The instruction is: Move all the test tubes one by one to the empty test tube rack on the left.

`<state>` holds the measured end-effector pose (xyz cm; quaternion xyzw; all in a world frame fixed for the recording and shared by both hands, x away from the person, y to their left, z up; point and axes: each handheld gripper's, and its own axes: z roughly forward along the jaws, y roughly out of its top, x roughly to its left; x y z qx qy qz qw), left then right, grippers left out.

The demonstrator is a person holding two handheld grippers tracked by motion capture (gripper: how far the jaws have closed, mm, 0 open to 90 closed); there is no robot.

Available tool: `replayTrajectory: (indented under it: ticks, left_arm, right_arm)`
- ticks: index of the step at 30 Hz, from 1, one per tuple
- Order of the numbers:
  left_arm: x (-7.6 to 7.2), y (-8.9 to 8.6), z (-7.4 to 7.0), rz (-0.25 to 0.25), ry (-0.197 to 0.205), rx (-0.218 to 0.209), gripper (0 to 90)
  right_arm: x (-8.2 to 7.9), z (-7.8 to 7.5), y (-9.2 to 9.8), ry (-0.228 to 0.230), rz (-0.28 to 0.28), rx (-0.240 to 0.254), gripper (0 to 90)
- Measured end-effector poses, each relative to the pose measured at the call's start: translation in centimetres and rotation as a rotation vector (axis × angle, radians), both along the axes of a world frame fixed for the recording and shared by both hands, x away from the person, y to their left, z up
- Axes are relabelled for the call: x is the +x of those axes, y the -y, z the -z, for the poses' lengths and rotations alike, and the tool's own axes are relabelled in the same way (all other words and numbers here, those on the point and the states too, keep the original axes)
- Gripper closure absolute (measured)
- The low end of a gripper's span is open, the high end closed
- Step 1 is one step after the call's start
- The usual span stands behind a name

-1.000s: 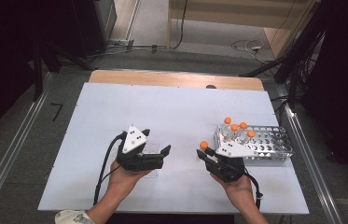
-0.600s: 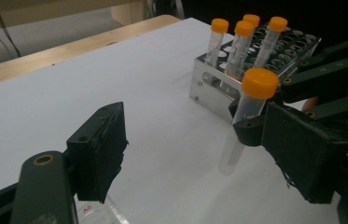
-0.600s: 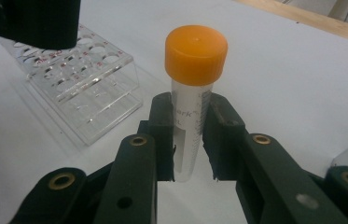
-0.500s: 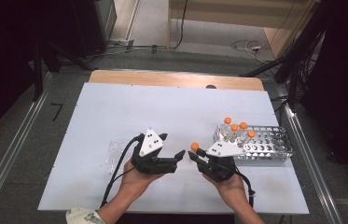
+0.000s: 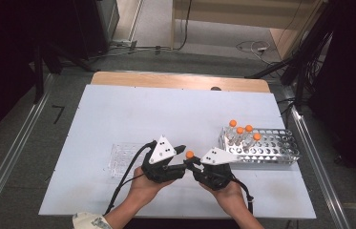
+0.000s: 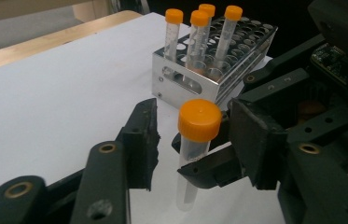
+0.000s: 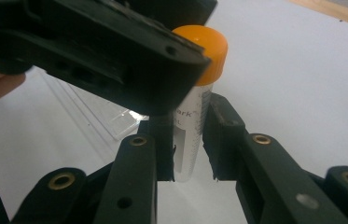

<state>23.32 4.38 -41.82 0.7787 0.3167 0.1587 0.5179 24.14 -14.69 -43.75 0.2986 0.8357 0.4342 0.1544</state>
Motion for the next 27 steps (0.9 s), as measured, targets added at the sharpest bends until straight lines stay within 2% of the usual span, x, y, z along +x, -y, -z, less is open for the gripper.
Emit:
replayTrajectory:
  ticks: [2,4,13,18,27]
  left_arm:
    - [-0.04,0.02,0.07,-0.004,0.003,0.004,60.7]
    - [-0.05,-0.01,0.12,-0.003,0.005,0.006,63.7]
    - [0.13,-0.17,0.12,0.005,-0.016,-0.011,63.7]
    - [0.16,-0.16,0.19,0.013,-0.018,-0.018,69.2]
    - [0.11,-0.24,0.24,0.021,-0.009,-0.020,70.9]
  right_arm:
    - [-0.10,0.00,-0.13,0.000,-0.006,0.000,72.1]
    - [-0.13,-0.01,-0.14,0.001,-0.008,-0.002,72.1]
    - [-0.13,-0.01,-0.12,-0.002,-0.007,0.003,72.1]
    - [-0.09,0.01,-0.13,-0.010,-0.008,0.006,72.1]
    - [-0.12,0.02,-0.07,-0.011,-0.010,0.014,71.7]
